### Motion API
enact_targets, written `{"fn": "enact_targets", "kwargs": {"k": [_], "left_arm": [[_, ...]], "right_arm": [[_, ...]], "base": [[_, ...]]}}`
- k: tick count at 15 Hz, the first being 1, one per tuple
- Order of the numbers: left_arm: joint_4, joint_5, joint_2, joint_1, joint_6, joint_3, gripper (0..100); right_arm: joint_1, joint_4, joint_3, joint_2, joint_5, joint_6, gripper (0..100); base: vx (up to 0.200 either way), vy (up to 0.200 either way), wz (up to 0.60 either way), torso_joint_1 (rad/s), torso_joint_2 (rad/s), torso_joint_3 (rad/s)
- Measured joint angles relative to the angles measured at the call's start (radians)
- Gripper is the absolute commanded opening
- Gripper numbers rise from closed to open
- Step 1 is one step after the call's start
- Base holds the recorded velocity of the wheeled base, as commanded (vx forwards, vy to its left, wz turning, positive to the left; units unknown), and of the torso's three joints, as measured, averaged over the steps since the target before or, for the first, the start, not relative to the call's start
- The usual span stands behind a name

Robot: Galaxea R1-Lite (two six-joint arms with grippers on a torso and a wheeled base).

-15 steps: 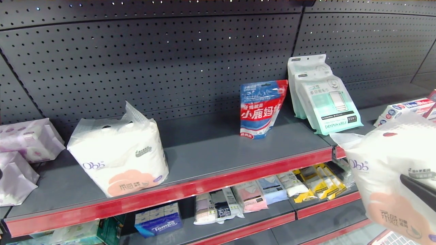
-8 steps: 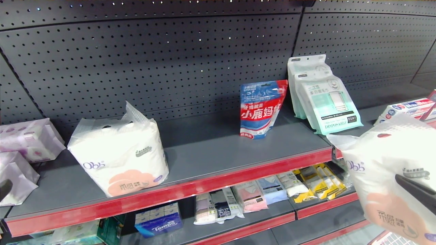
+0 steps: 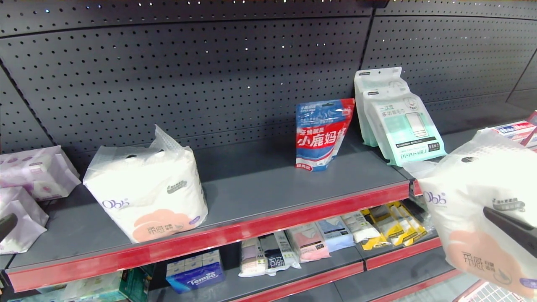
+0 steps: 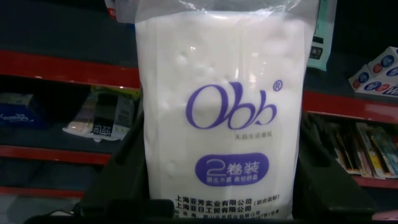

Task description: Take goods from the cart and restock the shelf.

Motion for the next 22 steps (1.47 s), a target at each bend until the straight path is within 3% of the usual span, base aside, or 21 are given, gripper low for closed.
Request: {"fn": "enact_targets", "kwargs": {"k": [7,12,14,17,18,20,22], "left_arm": [[-0.007,-0.137,0.001,-0.016,-0.008,0.085,100],[-0.007,-0.130,-0.028,-0.075,-0.011,0.174,100],[-0.006,-0.131,-0.039,-0.077,-0.044,0.186,100],[-0.008,-0.116,-0.040,-0.094,-0.056,0.220,100],[-0.009,-0.065,-0.039,-0.110,-0.057,0.223,100],[-0.010,0.146,-0.031,-0.158,-0.049,0.228,100],[-0.011,0.394,-0.018,-0.200,0.006,0.229,100]], "right_arm": [[-0.011,0.000,-0.019,0.026,-0.005,-0.007,0],[-0.022,0.006,0.000,0.005,-0.017,-0.010,0],[-0.020,0.004,-0.002,0.010,-0.016,-0.011,0],[-0.032,0.001,0.005,0.018,-0.028,-0.009,0],[-0.046,0.001,0.002,0.020,-0.038,-0.009,0],[-0.072,0.000,-0.008,0.025,-0.043,-0.011,0],[-0.074,0.001,0.014,0.023,-0.043,-0.042,0]], "base": [[0.000,0.000,0.00,0.000,0.00,0.000],[0.000,0.000,0.00,0.000,0.00,0.000],[0.000,0.000,0.00,0.000,0.00,0.000],[0.000,0.000,0.00,0.000,0.00,0.000],[0.000,0.000,0.00,0.000,0.00,0.000],[0.000,0.000,0.00,0.000,0.00,0.000],[0.000,0.000,0.00,0.000,0.00,0.000]]}}
